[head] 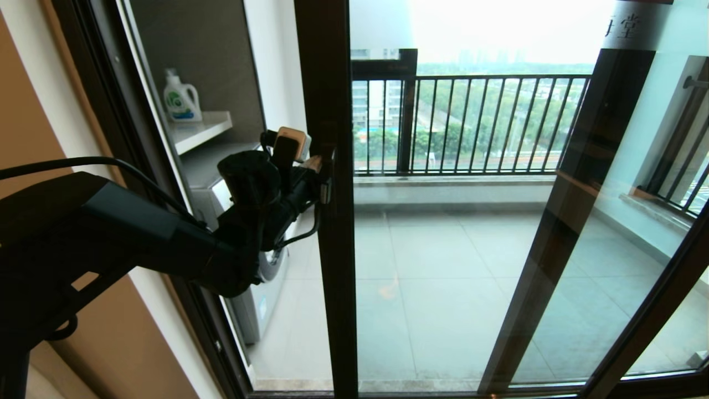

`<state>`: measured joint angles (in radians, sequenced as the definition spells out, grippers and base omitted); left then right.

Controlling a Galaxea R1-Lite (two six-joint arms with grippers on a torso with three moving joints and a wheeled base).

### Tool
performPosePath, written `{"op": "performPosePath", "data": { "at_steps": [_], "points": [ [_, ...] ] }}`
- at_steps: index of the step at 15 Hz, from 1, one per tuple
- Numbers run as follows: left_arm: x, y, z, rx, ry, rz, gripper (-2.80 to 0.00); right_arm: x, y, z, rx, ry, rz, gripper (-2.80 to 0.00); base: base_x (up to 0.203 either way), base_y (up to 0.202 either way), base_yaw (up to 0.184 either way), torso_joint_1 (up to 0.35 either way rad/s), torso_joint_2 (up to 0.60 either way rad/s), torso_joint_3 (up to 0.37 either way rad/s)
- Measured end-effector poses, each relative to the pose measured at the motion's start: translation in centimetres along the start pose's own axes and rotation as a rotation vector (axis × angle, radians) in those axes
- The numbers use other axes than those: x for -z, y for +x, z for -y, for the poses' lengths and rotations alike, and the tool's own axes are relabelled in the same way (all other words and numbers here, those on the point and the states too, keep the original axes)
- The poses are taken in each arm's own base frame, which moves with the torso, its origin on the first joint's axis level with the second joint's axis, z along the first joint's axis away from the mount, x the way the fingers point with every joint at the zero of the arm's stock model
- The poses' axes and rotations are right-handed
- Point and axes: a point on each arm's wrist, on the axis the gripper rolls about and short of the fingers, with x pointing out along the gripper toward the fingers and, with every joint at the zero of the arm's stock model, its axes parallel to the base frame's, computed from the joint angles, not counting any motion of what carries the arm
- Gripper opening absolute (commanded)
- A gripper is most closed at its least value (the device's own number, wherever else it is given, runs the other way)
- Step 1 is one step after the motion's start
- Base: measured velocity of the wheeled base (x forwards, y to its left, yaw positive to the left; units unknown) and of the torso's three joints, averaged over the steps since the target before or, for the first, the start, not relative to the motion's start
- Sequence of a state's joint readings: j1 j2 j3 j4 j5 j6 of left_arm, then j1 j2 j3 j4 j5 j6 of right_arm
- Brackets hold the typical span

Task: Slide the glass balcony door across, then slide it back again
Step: Open the slid door

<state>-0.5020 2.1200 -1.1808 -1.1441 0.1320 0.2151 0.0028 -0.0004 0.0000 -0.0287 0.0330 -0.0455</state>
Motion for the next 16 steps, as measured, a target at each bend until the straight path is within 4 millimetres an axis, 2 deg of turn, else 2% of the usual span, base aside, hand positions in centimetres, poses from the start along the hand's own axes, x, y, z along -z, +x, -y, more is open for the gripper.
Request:
{"op": "performPosePath", "data": {
  "at_steps": [7,16],
  "points": [
    [-0.2,0.5,3.1,0.048,-0.001,0.007,-2.80,0.0,0.0,0.0,0.000,0.000,0.000,-2.80,0.000,0.000,0.000,0.000,0.00,0.000],
    [-0.5,1.5,5.3,0.064,0.004,0.023,-2.80,0.0,0.0,0.0,0.000,0.000,0.000,-2.80,0.000,0.000,0.000,0.000,0.00,0.000]
  ]
}}
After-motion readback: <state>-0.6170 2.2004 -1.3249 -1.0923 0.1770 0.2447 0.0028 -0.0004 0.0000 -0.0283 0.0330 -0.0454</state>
